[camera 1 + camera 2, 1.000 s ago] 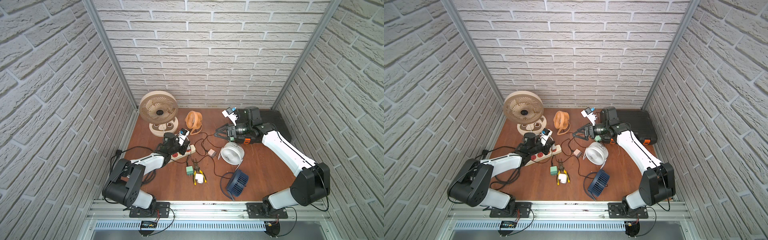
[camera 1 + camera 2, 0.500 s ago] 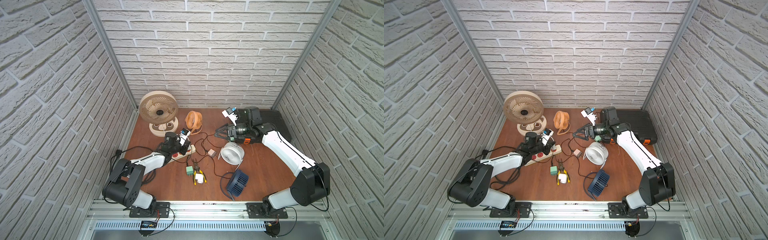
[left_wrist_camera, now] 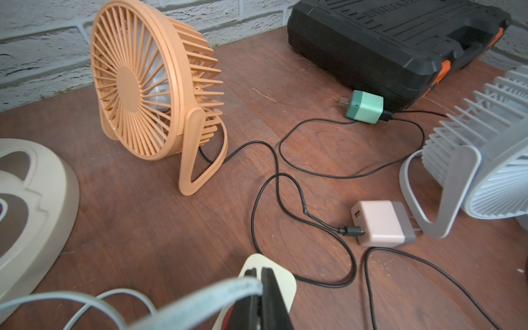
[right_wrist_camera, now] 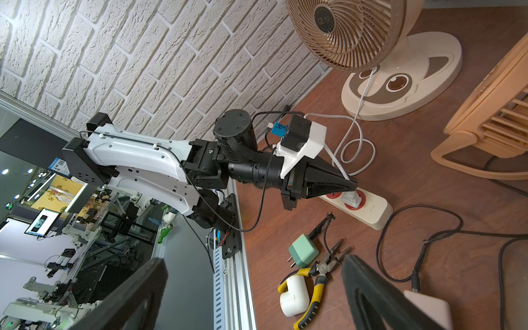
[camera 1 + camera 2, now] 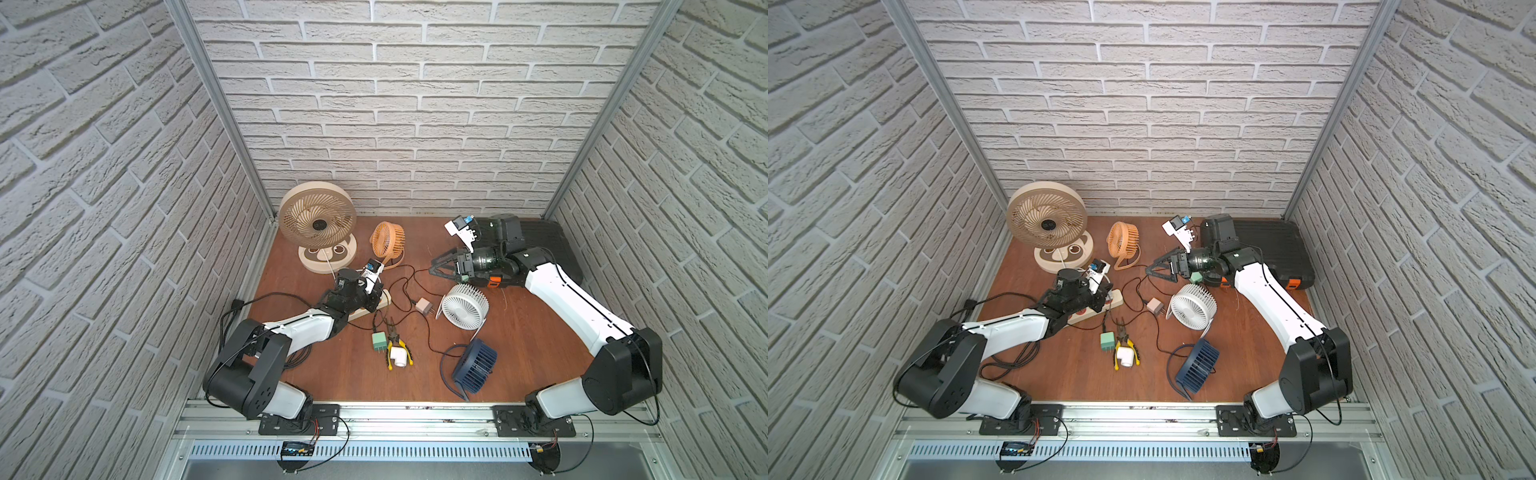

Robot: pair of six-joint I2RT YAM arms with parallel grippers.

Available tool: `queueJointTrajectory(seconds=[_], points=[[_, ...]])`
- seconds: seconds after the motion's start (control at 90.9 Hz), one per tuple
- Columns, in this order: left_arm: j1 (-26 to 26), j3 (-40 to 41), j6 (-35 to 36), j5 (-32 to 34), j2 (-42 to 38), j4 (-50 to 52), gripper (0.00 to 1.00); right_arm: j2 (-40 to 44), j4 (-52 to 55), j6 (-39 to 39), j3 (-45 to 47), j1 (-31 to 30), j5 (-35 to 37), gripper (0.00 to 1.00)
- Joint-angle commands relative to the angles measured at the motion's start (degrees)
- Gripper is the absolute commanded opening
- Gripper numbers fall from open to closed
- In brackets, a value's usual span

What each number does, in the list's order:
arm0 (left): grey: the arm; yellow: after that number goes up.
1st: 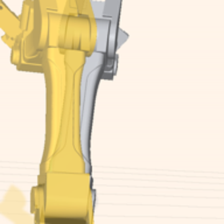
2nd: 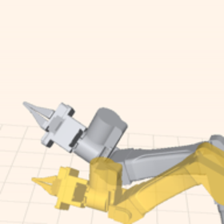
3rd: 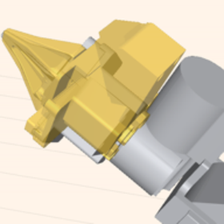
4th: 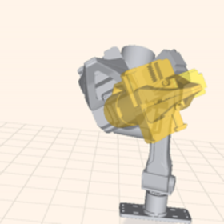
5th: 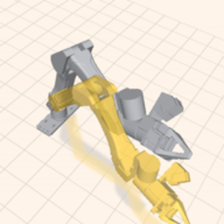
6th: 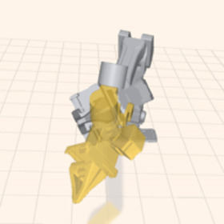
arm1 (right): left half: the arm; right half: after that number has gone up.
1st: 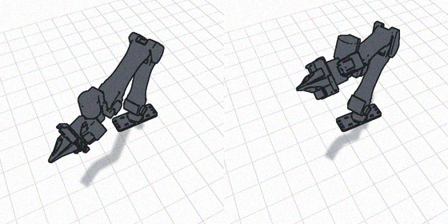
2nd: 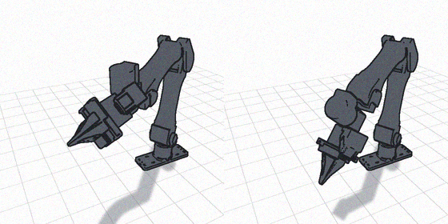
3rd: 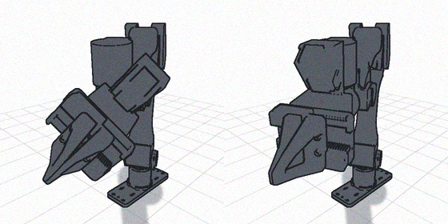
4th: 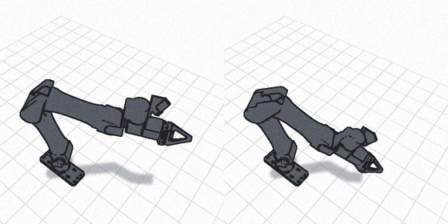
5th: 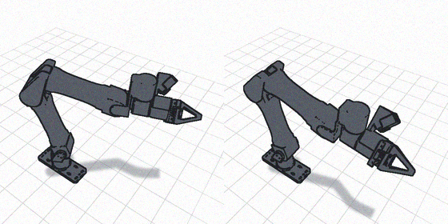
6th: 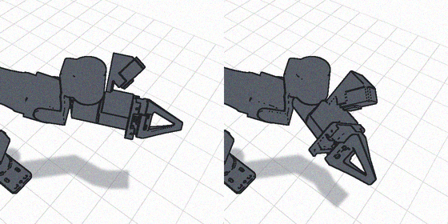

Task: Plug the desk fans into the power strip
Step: Insert the plug into the socket.

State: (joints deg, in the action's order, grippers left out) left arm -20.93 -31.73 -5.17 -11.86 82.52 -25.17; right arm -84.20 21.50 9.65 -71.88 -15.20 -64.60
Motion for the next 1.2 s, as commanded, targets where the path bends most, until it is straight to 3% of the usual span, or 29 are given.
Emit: queueJointTrajectory(seconds=[0.0, 0.165, 0.33, 0.594, 0.77, 0.957, 1.188], points=[[-0.5, 2.8, -2.1, 4.7, -1.2, 0.2, 0.00, 2.0, -2.2, -0.1, 0.5, -0.2, -1.4, 1.00], [-1.3, 7.1, -5.2, 9.0, -0.5, -6.5, 0.00, 2.5, -2.0, 0.0, 0.7, -0.8, -1.0, 1.00], [-2.1, 7.6, -6.2, 8.2, 4.0, -11.5, 0.00, 3.1, -1.2, -0.5, 0.8, -1.1, -0.7, 1.00], [-5.0, 6.3, -5.2, 7.8, 6.4, -12.0, 0.00, 4.0, 0.6, -1.9, 1.2, -1.1, -0.1, 1.00], [-7.0, 9.2, -5.3, 10.9, 5.0, -12.7, 0.00, 4.1, 0.5, -1.8, 1.1, -1.1, -0.2, 1.00], [-7.4, 13.7, -6.5, 14.0, 5.0, -17.8, 0.00, 4.1, -0.1, -1.7, 1.6, -1.5, -0.3, 1.00], [-7.5, 14.9, -7.8, 14.7, 10.3, -24.5, 0.00, 4.4, 0.7, -2.1, 1.8, -1.9, 0.2, 1.00]])
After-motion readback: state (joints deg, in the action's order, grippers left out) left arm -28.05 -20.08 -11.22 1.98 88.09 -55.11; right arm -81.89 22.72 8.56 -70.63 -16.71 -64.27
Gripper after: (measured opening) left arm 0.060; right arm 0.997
